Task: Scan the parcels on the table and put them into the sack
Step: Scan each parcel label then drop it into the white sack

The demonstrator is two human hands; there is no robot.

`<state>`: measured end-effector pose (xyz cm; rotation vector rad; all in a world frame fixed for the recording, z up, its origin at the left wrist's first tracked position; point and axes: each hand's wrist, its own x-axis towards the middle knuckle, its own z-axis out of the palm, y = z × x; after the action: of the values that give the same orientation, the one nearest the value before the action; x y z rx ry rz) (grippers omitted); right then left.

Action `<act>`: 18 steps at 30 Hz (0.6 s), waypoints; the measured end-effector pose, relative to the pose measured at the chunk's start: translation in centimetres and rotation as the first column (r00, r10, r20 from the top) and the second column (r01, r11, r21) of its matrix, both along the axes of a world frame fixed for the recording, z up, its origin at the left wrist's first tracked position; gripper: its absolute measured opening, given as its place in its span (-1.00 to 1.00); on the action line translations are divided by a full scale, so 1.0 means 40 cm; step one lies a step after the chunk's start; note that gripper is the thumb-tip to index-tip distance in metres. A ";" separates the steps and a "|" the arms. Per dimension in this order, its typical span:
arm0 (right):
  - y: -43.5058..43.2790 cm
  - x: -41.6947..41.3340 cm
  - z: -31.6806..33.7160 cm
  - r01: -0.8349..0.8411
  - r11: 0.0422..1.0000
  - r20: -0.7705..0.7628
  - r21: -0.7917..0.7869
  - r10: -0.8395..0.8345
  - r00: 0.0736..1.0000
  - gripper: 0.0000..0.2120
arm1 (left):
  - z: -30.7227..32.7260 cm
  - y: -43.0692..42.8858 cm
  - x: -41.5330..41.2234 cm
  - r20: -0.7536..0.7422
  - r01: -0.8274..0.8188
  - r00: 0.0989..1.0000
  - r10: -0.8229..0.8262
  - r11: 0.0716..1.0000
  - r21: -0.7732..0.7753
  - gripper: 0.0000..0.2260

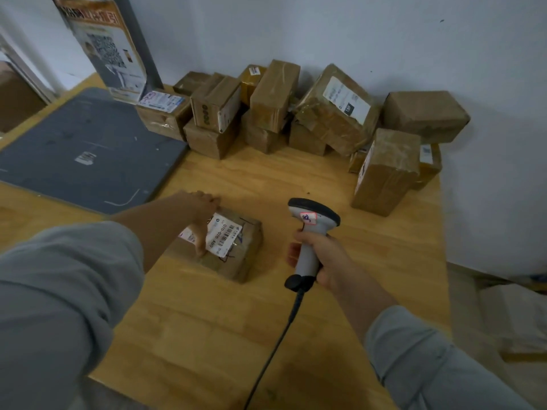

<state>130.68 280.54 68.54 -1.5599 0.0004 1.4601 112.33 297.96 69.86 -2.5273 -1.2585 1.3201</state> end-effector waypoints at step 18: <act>-0.008 -0.222 -0.033 -0.266 0.963 -0.071 0.041 0.268 0.961 -0.93 | -0.057 -0.210 -0.229 0.301 -0.694 0.430 0.851 0.525 -0.492 -0.54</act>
<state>121.81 280.21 67.23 -1.5218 -0.1943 1.7216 103.16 289.56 67.57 -2.6362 -2.8628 0.8969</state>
